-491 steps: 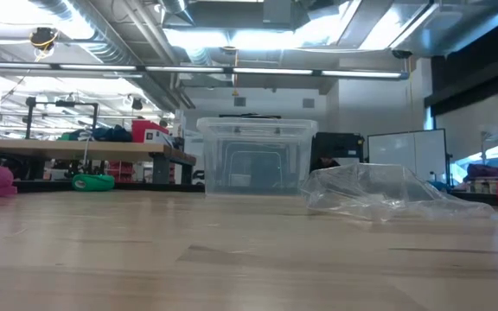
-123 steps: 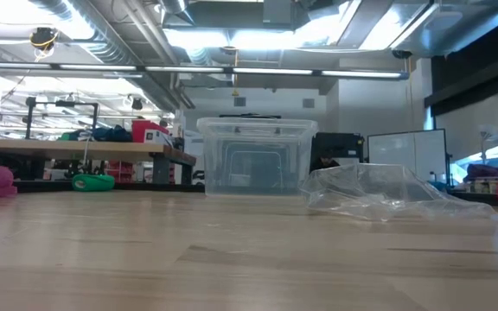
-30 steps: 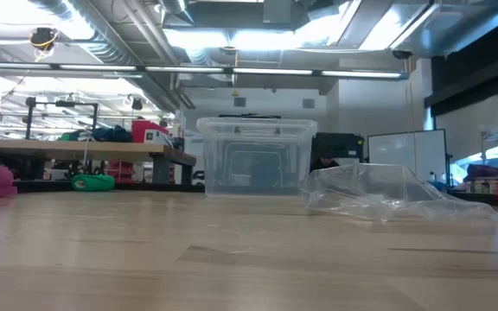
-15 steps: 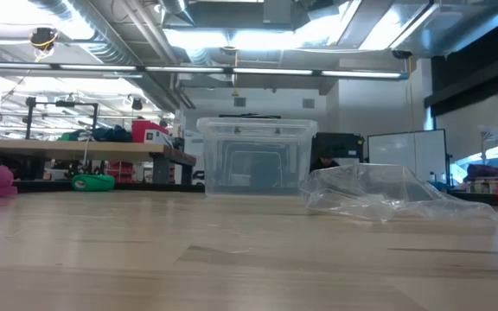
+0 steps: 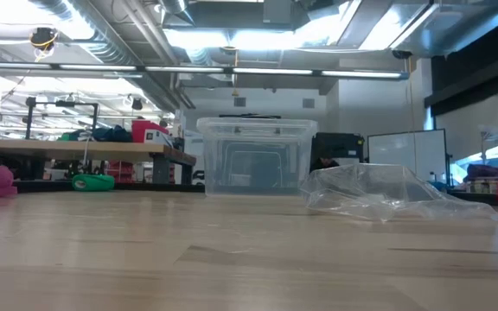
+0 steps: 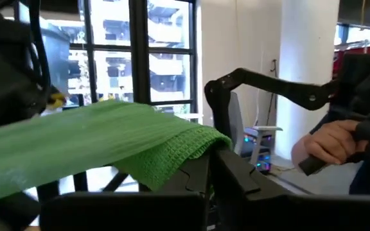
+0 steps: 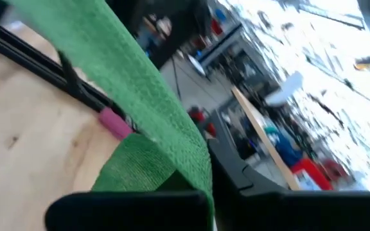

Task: Roll bandage
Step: Roll the green bandage

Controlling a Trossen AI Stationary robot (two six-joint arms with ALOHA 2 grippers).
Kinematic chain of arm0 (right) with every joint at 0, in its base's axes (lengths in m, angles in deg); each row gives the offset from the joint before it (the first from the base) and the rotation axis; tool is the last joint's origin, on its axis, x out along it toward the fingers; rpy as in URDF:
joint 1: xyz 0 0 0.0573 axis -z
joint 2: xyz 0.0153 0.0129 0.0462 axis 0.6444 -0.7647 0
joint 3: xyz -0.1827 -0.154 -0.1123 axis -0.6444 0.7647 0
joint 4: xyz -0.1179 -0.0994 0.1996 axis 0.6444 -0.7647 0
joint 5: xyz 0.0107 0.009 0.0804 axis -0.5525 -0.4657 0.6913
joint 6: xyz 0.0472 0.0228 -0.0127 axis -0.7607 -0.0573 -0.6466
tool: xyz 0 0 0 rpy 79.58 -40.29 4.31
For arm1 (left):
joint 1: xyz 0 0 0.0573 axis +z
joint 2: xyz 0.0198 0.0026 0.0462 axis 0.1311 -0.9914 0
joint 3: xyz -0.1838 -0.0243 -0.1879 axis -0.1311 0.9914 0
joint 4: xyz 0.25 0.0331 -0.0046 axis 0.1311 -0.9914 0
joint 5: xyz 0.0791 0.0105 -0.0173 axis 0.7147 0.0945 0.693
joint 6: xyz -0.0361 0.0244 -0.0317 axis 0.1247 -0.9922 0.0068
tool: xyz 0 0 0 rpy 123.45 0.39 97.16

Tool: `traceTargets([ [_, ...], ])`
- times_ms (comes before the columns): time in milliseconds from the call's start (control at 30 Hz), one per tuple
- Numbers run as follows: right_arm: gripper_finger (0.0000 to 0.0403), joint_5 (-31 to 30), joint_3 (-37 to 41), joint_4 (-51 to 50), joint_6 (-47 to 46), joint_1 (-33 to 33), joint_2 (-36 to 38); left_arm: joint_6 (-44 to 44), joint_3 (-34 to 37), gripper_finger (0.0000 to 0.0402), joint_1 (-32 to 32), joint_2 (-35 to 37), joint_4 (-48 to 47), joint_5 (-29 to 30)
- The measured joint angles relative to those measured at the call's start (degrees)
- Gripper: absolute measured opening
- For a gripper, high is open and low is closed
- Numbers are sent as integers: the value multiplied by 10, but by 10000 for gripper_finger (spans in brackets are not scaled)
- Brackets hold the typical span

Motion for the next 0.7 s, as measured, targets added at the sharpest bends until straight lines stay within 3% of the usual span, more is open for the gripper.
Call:
traceTargets([
  [100, 1, -39, 0, -31, -28, 5, 0, -10, -10, 0, -1, 0, -12, -23],
  [200, 1, -17, 0, -31, -40, 8, 0, -8, -13, 1, -7, 0, -25, -29],
  [333, 1, 41, 0, -28, -54, -2, 0, -10, -13, 1, -2, 0, -28, 9],
  [700, 32, 50, 0, -59, -135, -11, 0, 7, -14, 0, 2, 0, -98, 114],
])
